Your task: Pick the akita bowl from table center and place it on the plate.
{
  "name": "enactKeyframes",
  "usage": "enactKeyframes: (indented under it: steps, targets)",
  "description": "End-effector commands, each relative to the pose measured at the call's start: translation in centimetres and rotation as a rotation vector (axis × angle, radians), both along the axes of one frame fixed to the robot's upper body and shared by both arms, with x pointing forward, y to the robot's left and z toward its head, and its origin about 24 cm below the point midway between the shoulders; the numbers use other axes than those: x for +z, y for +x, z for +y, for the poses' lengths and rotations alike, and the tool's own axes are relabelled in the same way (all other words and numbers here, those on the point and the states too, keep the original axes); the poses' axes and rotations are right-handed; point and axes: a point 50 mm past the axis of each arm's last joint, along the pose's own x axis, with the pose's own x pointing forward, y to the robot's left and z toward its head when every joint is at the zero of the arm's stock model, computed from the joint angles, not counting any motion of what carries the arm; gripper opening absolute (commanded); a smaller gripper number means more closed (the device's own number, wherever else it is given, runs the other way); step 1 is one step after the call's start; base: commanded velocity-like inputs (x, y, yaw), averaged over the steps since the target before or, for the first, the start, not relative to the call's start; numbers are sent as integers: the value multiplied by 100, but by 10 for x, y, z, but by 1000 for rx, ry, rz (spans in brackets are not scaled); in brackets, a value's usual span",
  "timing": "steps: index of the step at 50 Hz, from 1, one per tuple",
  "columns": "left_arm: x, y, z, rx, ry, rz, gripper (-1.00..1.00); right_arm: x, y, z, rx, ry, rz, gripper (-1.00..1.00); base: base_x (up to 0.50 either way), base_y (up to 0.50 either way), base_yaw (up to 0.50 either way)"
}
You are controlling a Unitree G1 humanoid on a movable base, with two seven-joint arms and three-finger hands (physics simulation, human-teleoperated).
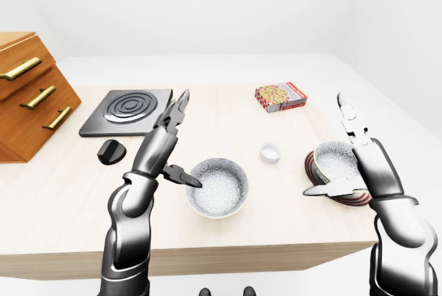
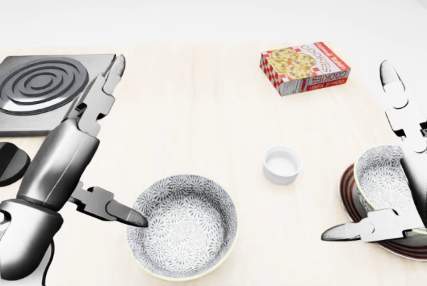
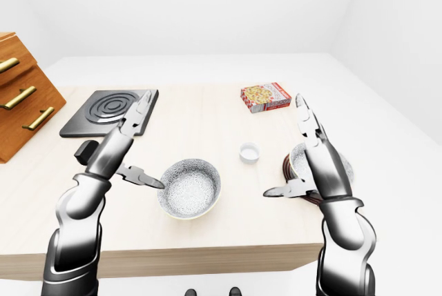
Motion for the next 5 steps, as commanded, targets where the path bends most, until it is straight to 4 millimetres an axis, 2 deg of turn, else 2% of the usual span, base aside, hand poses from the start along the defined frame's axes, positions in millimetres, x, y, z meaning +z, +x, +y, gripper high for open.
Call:
enactKeyframes:
  steps: [1, 5]
  targets:
    - [1, -4, 1, -10, -92, -26, 100, 8, -6, 15, 78, 88, -77, 100, 0, 0, 0]
    - [-4, -6, -1, -12, -100, -12, 100, 0, -13, 10, 62, 119, -42, 100, 0, 0, 0]
